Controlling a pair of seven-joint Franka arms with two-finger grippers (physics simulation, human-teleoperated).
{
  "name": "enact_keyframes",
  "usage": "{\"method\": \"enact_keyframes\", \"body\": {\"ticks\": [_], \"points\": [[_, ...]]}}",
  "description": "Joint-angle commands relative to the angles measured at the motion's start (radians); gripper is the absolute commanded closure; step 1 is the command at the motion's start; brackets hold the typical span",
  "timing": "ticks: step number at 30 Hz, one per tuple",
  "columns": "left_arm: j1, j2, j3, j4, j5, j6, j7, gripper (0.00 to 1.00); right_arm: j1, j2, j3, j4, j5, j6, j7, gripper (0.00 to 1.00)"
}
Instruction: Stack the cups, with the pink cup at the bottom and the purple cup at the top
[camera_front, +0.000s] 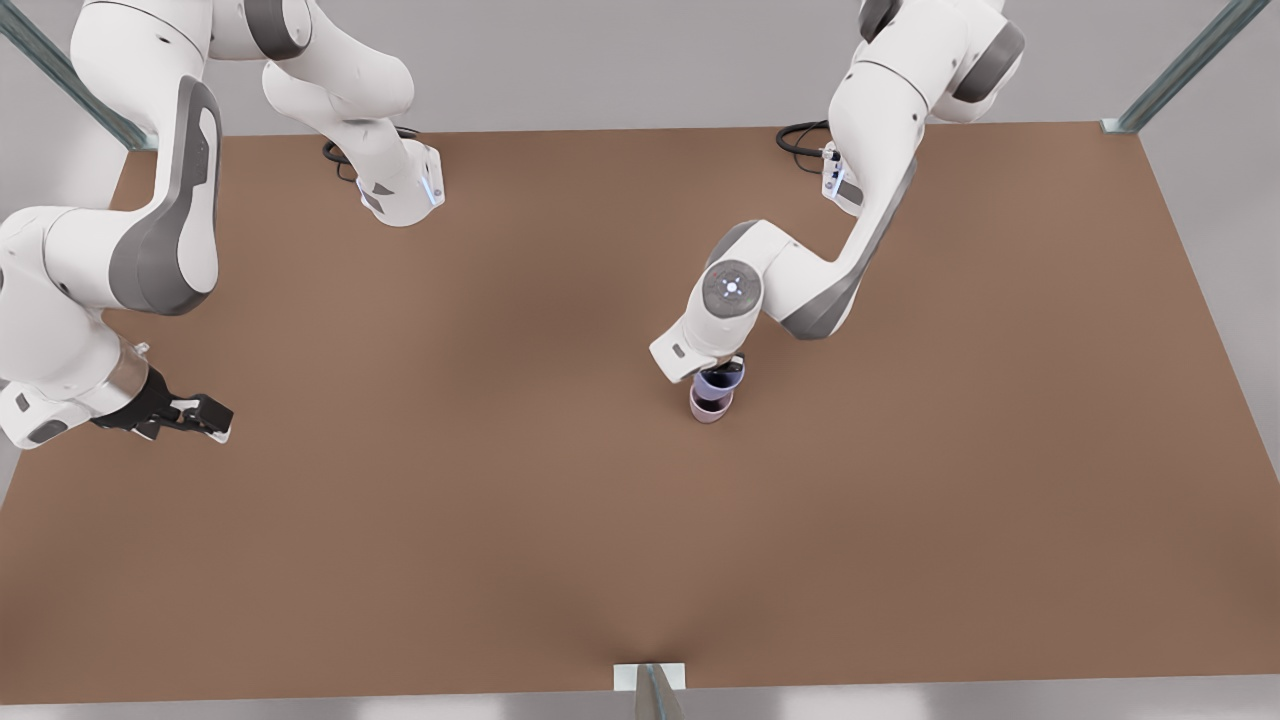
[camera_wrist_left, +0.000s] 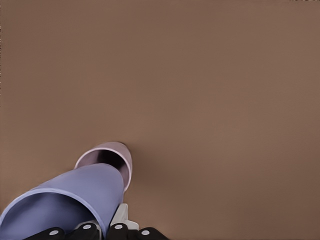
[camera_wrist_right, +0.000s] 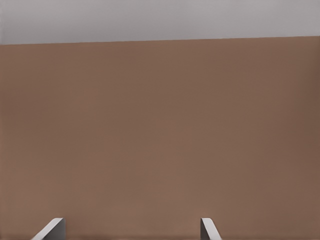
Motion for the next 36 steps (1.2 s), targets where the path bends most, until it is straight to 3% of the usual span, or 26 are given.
{"method": "enact_keyframes", "body": {"ticks": [1, 27, 30, 36], "points": [[0.000, 0.001, 0.002, 0.001, 0.003, 0.001, -0.221, 0.79, -0.001, -0.001, 0.000, 0.001, 0.000, -0.001, -0.025, 0.00], [-0.002, 0.080, 0.006, 0.007, 0.019, 0.050, -0.227, 0.79, 0.007, -0.003, 0.001, 0.001, 0.002, -0.001, -0.025, 0.00], [-0.002, 0.081, 0.006, 0.007, 0.019, 0.050, -0.222, 0.67, 0.007, -0.001, 0.001, 0.001, 0.002, 0.001, -0.025, 0.00], [-0.002, 0.080, 0.006, 0.007, 0.019, 0.050, -0.226, 0.67, 0.001, 0.000, 0.001, 0.001, 0.002, 0.001, -0.025, 0.00]]}}
